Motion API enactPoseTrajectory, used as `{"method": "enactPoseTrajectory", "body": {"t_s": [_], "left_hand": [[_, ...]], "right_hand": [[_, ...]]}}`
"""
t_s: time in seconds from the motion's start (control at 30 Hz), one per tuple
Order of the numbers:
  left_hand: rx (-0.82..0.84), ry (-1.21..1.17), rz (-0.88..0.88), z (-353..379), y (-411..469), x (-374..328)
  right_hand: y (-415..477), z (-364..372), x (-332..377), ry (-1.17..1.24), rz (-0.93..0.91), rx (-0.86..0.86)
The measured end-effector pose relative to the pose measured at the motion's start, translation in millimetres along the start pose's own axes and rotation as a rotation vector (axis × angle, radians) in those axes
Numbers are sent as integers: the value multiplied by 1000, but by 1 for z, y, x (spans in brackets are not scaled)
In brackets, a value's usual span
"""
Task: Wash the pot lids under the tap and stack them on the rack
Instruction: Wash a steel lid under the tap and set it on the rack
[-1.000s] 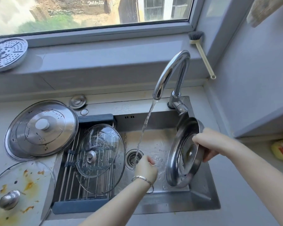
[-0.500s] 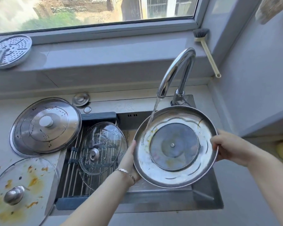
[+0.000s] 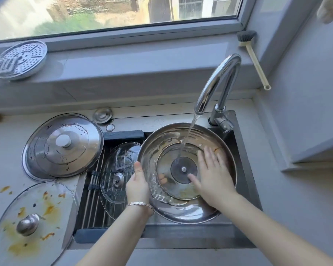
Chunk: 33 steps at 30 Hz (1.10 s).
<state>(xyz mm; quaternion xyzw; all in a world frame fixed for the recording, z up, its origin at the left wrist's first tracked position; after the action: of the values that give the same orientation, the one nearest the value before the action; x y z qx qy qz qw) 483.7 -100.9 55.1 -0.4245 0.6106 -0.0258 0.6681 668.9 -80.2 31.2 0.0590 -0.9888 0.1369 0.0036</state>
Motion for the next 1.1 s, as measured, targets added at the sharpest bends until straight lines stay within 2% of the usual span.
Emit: {"method": "enactPoseTrajectory", "body": {"t_s": [0.07, 0.13, 0.23, 0.3, 0.37, 0.43, 0.5, 0.57, 0.67, 0.73, 1.0, 1.1], "left_hand": [[-17, -10, 17, 3, -8, -1], [-3, 11, 35, 9, -12, 0], [-41, -11, 47, 7, -9, 1], [-75, -18, 48, 3, -8, -2], [-94, -22, 46, 0, -10, -4], [-95, 3, 35, 2, -15, -4], [-96, 16, 32, 8, -18, -1], [-95, 25, 35, 13, -17, -3], [-124, -12, 38, 16, -10, -6], [-134, -37, 39, 14, -9, -8], [-69, 70, 123, 18, -13, -12], [-90, 115, 148, 14, -13, -14]], "right_hand": [[5, 7, 19, 34, -17, 62], [10, 8, 40, 11, -194, -14], [11, 6, 56, -23, -538, -29], [7, 6, 48, -42, -645, 41], [11, 7, 31, -90, -566, 55], [24, 6, 15, -51, -372, 88], [30, 2, 18, -6, -270, 87], [23, -3, 40, 15, -349, 101], [4, -7, 71, 54, -580, 107], [0, -6, 71, 52, -629, 84], [29, -18, 73, 120, -459, -85], [43, -15, 53, 151, -251, -57]]}}
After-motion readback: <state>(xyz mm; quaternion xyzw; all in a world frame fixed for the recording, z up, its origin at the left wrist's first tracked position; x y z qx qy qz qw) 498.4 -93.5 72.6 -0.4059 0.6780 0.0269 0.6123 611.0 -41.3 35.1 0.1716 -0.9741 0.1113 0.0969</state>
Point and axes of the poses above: each hand's wrist, its own y-axis towards the middle knuckle, its own z-axis out of the palm, x = y × z, the point moved 5 cm from there along y, towards the middle knuckle, and after that the axes turned 11 degrees about -y, right-handed, at the moved point
